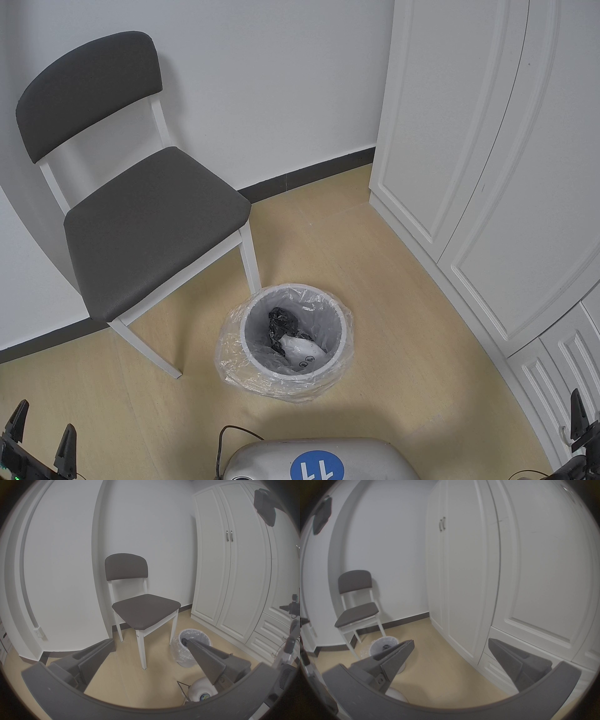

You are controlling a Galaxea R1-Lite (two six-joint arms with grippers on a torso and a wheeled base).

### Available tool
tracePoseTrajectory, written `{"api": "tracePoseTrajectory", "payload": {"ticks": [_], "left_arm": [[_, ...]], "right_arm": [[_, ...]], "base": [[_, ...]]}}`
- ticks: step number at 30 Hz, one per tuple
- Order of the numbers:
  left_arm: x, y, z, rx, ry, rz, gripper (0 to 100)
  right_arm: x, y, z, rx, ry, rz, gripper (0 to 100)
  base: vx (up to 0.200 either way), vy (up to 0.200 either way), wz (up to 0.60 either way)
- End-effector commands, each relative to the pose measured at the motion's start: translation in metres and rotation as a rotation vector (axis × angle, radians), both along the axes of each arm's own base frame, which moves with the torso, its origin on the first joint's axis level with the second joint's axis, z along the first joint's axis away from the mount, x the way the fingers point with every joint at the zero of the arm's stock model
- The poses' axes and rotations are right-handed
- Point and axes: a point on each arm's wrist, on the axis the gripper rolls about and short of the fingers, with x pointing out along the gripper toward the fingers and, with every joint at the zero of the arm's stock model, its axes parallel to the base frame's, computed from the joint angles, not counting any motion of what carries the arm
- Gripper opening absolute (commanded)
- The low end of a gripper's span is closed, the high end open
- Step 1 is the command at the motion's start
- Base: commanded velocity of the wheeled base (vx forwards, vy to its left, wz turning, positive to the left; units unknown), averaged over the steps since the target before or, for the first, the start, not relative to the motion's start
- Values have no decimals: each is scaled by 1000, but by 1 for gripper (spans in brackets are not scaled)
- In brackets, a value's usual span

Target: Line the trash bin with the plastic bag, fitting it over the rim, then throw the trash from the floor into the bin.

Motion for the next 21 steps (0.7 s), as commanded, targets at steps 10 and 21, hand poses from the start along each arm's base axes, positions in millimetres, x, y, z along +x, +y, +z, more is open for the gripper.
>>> {"api": "tracePoseTrajectory", "payload": {"ticks": [10, 21], "left_arm": [[0, 0, -5, 0, 2, 1, 100], [0, 0, -5, -9, 0, 4, 100]], "right_arm": [[0, 4, -11, -55, 85, 168, 100], [0, 4, -12, -13, 80, 161, 100]], "base": [[0, 0, 0], [0, 0, 0]]}}
